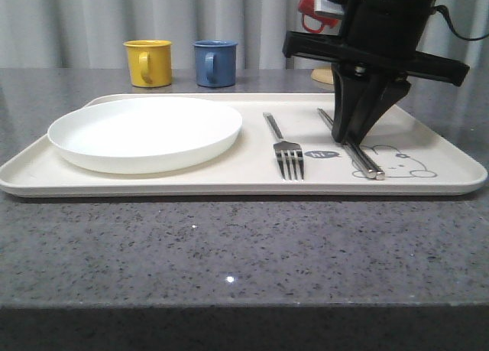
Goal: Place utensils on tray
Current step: 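Place the chopsticks with the right gripper on the tray beside the fork, then lower the right gripper and grasp the metal spoon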
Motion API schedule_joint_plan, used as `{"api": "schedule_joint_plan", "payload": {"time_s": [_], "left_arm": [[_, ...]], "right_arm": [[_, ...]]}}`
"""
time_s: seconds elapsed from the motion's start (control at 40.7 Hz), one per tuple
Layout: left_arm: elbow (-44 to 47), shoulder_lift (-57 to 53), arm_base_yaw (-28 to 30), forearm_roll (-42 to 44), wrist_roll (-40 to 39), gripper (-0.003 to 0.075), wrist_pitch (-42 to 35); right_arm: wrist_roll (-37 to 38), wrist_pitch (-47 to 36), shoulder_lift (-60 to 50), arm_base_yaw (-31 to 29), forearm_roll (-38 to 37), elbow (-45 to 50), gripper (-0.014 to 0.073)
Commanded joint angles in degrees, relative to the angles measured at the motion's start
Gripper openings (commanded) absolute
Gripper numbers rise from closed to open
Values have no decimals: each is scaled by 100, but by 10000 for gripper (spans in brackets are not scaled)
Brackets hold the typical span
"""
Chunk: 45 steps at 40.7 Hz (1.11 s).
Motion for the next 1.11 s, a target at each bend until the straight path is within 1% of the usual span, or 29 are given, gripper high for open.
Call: {"api": "schedule_joint_plan", "payload": {"time_s": [0.0, 0.123, 0.197, 0.271, 0.369, 0.443, 0.517, 0.566, 0.713, 0.886, 1.009, 1.082], "left_arm": [[-141, 62, 8, -63, -35, -18, -488], [-141, 62, 8, -63, -35, -18, -488], [-141, 62, 8, -63, -35, -18, -488], [-141, 62, 8, -63, -35, -18, -488], [-141, 62, 8, -63, -35, -18, -488], [-141, 62, 8, -63, -35, -18, -488], [-141, 62, 8, -63, -35, -18, -488], [-141, 62, 8, -63, -35, -18, -488], [-141, 62, 8, -63, -35, -18, -488], [-141, 62, 8, -63, -35, -18, -488], [-141, 62, 8, -63, -35, -18, -488], [-141, 62, 8, -63, -35, -18, -488]], "right_arm": [[21, -173, -264, -9, 10, -190, 100], [21, -173, -312, -9, -22, -221, 234], [21, -136, -384, -9, -169, -291, 287], [21, -62, -513, -9, -383, -363, 315], [21, 53, -750, -77, -802, -432, 321], [15, 180, -938, -244, -1126, -455, 321], [-57, 283, -1072, -520, -1420, -455, 321], [-217, 383, -1130, -822, -1544, -455, 321], [-839, 663, -1170, -1764, -1582, -455, 321], [-1437, 689, -1065, -2725, -1503, -455, 321], [-1697, 689, -871, -3067, -1402, -455, 321], [-1805, 695, -714, -3153, -1342, -455, 321]]}}
